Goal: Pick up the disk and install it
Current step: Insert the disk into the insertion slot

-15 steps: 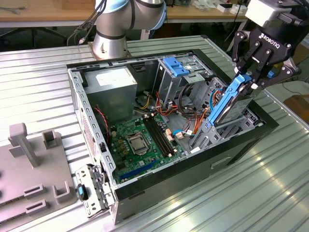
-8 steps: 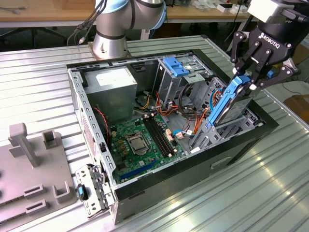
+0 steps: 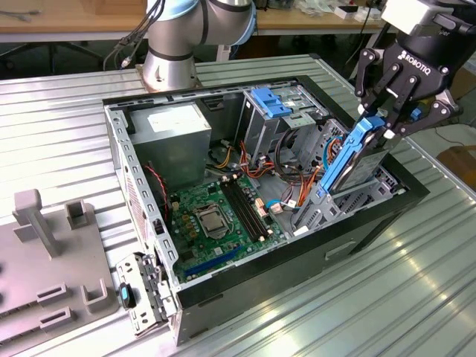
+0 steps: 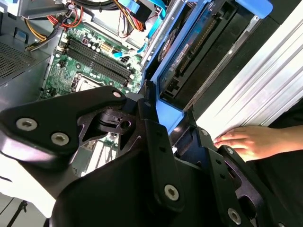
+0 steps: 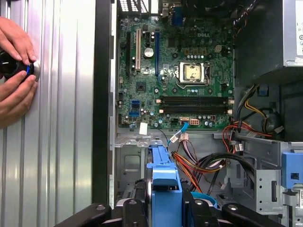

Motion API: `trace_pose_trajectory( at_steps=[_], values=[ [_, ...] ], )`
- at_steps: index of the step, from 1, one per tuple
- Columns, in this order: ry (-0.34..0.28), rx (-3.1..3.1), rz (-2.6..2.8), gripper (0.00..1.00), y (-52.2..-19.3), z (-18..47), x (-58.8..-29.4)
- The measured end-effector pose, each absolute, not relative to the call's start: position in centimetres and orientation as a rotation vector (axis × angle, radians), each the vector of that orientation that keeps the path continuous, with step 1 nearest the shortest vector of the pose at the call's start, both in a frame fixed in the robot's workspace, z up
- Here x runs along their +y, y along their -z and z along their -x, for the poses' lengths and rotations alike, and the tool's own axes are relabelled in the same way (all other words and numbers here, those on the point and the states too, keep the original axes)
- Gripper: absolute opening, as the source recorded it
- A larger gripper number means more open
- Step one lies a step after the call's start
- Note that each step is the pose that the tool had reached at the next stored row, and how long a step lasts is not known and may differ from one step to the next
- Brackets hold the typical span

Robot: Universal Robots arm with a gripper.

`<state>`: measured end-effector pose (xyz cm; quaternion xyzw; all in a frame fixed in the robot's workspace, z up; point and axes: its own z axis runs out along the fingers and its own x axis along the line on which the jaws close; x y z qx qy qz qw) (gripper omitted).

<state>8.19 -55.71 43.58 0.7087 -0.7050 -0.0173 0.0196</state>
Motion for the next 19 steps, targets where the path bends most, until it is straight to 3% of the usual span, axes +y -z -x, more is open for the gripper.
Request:
trace_pose_trajectory(
  at_steps=[19],
  values=[
    [0.054,-2.187,-2.199,0.37,-40.6,-8.2,-55.7]
  ],
)
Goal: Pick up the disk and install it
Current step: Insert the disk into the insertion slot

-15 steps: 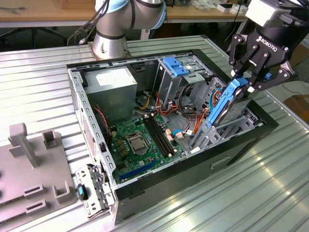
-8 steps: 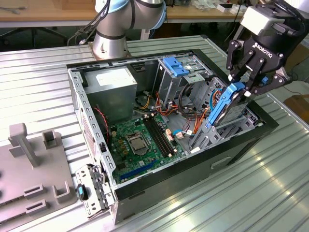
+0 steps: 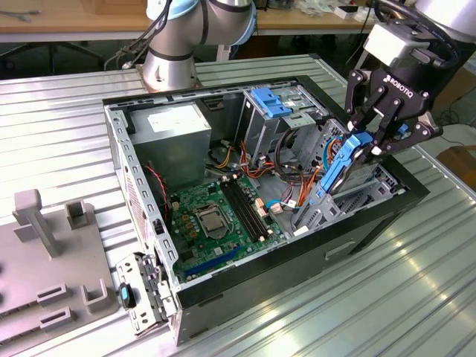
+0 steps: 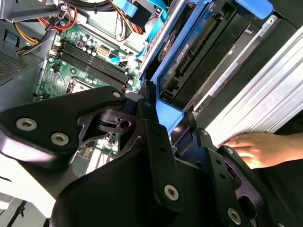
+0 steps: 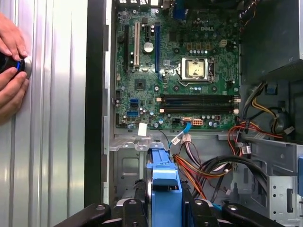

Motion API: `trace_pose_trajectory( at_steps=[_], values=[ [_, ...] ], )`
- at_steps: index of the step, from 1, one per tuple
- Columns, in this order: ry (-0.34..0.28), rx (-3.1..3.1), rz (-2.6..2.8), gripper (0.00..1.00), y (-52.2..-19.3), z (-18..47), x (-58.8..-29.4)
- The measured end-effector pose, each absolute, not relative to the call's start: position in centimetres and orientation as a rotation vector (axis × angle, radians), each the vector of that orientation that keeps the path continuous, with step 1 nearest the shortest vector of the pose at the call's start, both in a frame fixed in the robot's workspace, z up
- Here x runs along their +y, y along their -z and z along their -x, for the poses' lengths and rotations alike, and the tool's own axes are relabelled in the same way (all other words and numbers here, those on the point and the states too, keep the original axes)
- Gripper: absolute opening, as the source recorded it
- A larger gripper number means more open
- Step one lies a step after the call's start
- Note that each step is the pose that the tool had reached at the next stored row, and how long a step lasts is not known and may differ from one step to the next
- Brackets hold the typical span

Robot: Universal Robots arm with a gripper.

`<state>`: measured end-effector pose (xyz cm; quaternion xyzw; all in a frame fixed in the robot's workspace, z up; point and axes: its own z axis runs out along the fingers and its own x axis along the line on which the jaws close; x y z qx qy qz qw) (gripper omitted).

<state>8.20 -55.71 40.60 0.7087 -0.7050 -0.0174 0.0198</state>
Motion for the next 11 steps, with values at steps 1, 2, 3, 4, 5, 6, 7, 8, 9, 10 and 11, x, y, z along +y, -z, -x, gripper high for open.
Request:
trace_pose_trajectory(
  at_steps=[1,2,3,4,5,6,7,8,9,10,11],
  values=[
    [0.054,-2.187,-2.199,0.37,-40.51,-8.2,-55.71],
    [0.054,-2.188,-2.199,0.37,-40.43,-8.2,-55.71],
    [0.054,-2.187,-2.199,0.37,-40.32,-8.2,-55.71],
    [0.054,-2.188,-2.199,0.37,-40.23,-8.2,-55.71],
    [0.054,-2.187,-2.199,0.37,-40.15,-8.2,-55.71],
    [0.054,-2.188,-2.199,0.37,-40.06,-8.2,-55.71],
    [0.054,-2.187,-2.199,0.37,-39.98,-8.2,-55.71],
    [0.054,-2.187,-2.199,0.37,-39.89,-8.2,-55.71],
    [0.054,-2.187,-2.199,0.37,-39.81,-8.2,-55.71],
    [0.054,-2.188,-2.199,0.37,-39.71,-8.2,-55.71],
    [0.054,-2.187,-2.199,0.37,-39.63,-8.2,-55.72]
  ],
)
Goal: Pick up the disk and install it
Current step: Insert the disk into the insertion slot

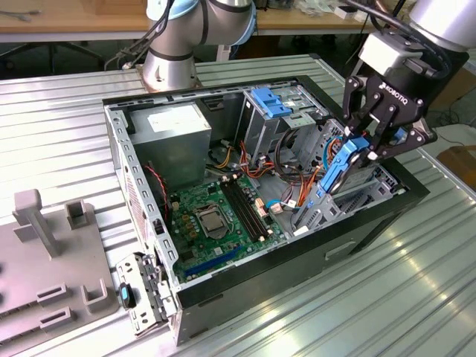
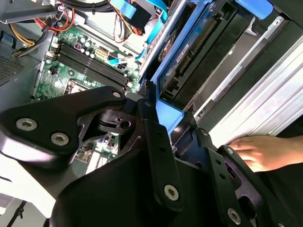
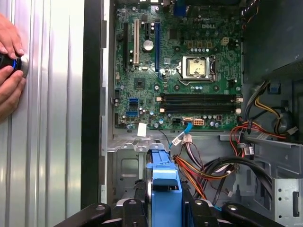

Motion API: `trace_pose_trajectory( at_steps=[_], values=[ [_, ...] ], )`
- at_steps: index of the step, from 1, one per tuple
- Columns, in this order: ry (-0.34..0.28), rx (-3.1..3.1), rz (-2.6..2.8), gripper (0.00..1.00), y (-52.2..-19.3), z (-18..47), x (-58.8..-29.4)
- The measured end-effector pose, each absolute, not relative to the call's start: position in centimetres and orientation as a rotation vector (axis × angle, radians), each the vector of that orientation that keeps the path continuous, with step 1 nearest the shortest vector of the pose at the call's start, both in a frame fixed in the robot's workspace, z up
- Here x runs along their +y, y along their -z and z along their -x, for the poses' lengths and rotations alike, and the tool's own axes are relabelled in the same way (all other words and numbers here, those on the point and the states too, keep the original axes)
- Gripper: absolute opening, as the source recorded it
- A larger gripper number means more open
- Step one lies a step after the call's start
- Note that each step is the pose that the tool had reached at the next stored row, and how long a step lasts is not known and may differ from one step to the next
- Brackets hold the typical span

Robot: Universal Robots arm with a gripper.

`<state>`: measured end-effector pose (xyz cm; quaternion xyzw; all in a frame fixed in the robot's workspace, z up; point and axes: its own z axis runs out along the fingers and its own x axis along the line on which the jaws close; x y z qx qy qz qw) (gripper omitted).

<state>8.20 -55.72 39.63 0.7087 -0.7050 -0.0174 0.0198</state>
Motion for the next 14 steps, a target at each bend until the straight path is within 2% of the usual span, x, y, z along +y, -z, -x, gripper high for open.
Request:
trace_pose_trajectory(
  at_steps=[14],
  values=[
    [0.054,-2.187,-2.199,0.37,-38.2,-8.2,-55.7]
  ],
)
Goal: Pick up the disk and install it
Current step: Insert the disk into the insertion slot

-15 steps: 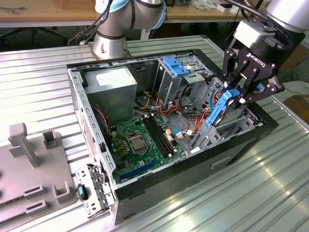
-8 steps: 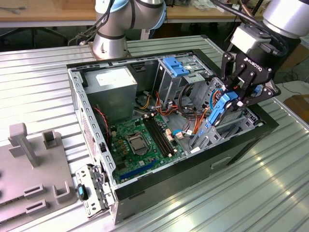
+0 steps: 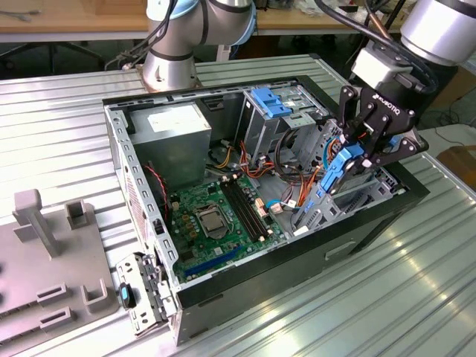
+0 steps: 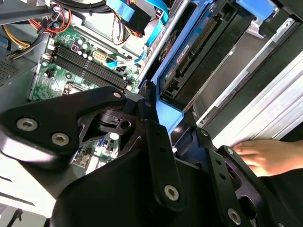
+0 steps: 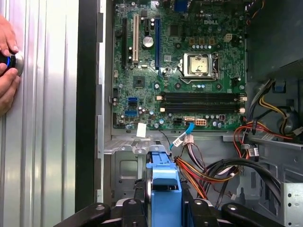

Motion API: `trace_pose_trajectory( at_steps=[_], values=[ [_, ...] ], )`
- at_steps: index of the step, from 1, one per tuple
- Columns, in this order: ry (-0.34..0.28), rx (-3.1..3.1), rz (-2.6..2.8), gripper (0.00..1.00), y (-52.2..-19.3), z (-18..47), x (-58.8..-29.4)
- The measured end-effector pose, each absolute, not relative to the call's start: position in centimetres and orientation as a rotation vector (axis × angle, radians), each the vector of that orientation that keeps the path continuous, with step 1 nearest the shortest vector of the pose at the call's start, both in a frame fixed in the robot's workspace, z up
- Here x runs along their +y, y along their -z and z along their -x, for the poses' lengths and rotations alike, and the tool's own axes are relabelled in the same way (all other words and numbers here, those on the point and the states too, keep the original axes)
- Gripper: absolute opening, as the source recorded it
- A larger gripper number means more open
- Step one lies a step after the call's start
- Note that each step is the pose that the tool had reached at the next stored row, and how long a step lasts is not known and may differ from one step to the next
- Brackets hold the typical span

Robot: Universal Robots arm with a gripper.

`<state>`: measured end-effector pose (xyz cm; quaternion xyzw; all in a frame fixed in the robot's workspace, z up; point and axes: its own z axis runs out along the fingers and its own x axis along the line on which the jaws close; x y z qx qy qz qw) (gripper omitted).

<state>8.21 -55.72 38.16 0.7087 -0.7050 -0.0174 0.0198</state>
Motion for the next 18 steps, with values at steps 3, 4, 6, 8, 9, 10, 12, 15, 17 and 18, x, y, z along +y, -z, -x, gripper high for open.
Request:
trace_pose_trajectory(
  at_steps=[3,4,6,8,9,10,12,15,17,18],
  values=[
    [0.054,-2.187,-2.199,0.37,-37.9,-8.2,-55.7],
    [0.054,-2.187,-2.199,0.37,-37.8,-8.2,-55.7],
    [0.054,-2.188,-2.199,0.37,-37.6,-8.2,-55.7],
    [0.054,-2.187,-2.199,0.37,-37.4,-8.2,-55.7],
    [0.054,-2.188,-2.199,0.37,-37.3,-8.2,-55.7],
    [0.054,-2.187,-2.199,0.37,-37.2,-8.2,-55.7],
    [0.054,-2.187,-2.199,0.37,-37.1,-8.3,-55.7],
    [0.054,-2.188,-2.199,0.37,-36.8,-8.3,-55.7],
    [0.054,-2.188,-2.199,0.37,-36.6,-8.3,-55.7],
    [0.054,-2.187,-2.199,0.37,-36.5,-8.3,-55.7]
  ],
)
